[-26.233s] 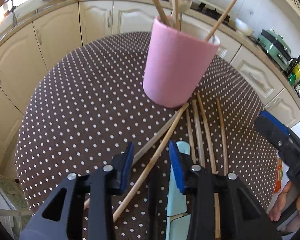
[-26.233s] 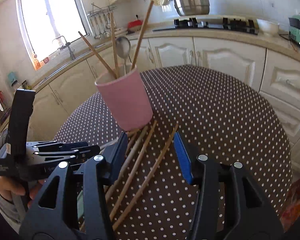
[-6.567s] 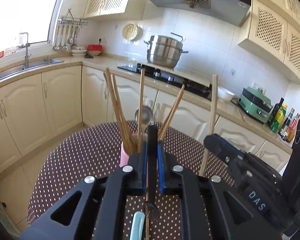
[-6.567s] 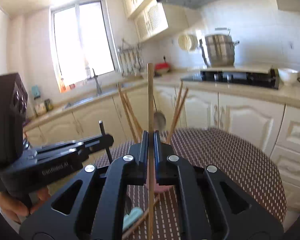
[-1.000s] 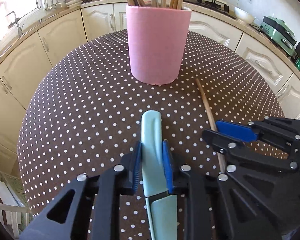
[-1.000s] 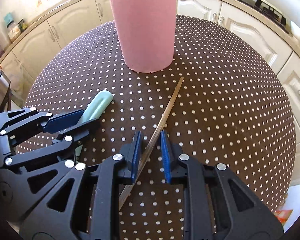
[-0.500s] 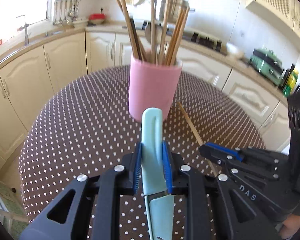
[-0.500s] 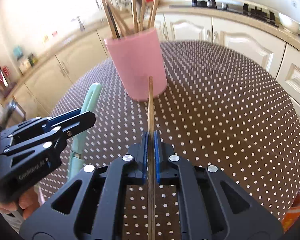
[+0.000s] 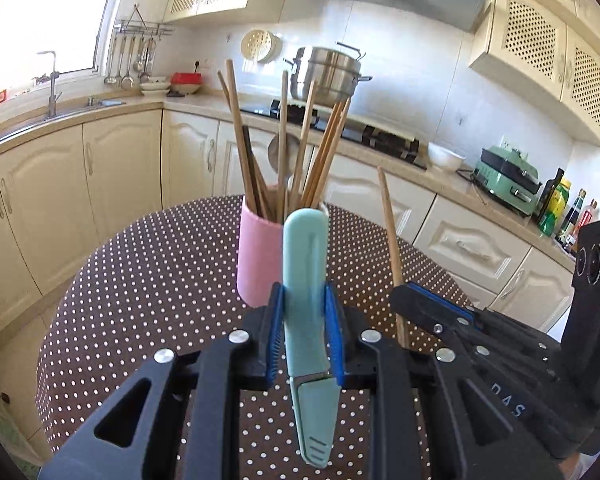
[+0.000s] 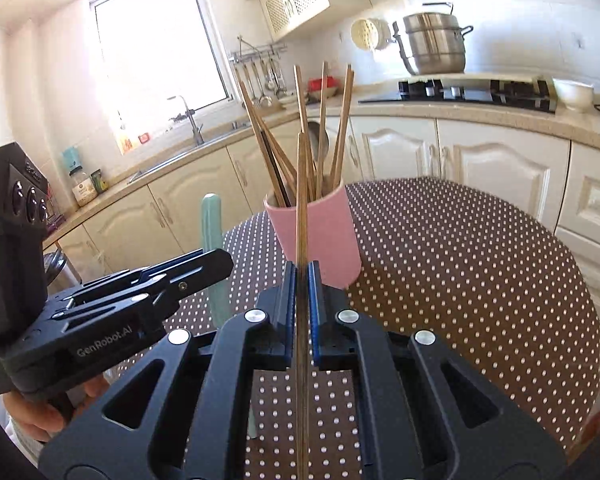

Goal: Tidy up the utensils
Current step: 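Lift the spatula and chopstick with both tools above the pink cup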

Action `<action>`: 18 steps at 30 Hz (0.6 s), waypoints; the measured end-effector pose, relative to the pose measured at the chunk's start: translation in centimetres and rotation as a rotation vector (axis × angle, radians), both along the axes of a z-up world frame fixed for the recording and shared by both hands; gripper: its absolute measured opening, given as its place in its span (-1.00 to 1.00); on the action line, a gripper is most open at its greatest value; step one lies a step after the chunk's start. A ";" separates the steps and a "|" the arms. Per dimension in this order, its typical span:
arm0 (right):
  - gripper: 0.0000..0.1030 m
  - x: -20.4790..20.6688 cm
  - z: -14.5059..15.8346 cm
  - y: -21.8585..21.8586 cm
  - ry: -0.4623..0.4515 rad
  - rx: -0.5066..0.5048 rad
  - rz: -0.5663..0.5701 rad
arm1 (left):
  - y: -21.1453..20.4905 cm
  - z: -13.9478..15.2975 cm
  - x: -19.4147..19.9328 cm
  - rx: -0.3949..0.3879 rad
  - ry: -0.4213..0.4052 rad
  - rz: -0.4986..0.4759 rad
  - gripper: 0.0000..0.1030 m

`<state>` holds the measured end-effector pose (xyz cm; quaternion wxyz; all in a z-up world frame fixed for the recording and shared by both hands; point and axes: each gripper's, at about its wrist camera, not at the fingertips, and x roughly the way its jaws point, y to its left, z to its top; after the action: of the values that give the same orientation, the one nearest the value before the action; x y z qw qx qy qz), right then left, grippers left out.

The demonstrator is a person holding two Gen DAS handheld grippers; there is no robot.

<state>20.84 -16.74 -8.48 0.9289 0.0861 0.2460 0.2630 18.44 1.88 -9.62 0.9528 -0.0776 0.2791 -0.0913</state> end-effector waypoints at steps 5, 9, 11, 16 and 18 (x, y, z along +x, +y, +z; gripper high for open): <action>-0.87 0.2 0.6 -0.2 -0.040 0.027 -0.005 | 0.1 0.9 0.0 -0.011 -0.031 0.008 -0.61; -0.87 0.2 1.5 0.1 -0.082 0.026 -0.011 | 0.3 1.4 0.1 -0.011 -0.050 0.013 -0.61; -0.87 0.2 2.0 0.1 -0.108 0.036 -0.015 | 0.5 1.8 0.1 -0.012 -0.061 0.016 -0.61; -0.87 0.7 3.7 0.4 -0.159 0.034 -0.018 | 0.7 3.0 0.3 -0.008 -0.093 0.023 -0.61; -0.87 0.8 4.0 0.4 -0.177 0.037 -0.017 | 0.7 3.6 0.5 -0.007 -0.109 0.026 -0.61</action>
<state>21.60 -16.35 -4.47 0.9474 0.0815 0.1575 0.2663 18.98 2.62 -6.04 0.9674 -0.0792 0.2254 -0.0838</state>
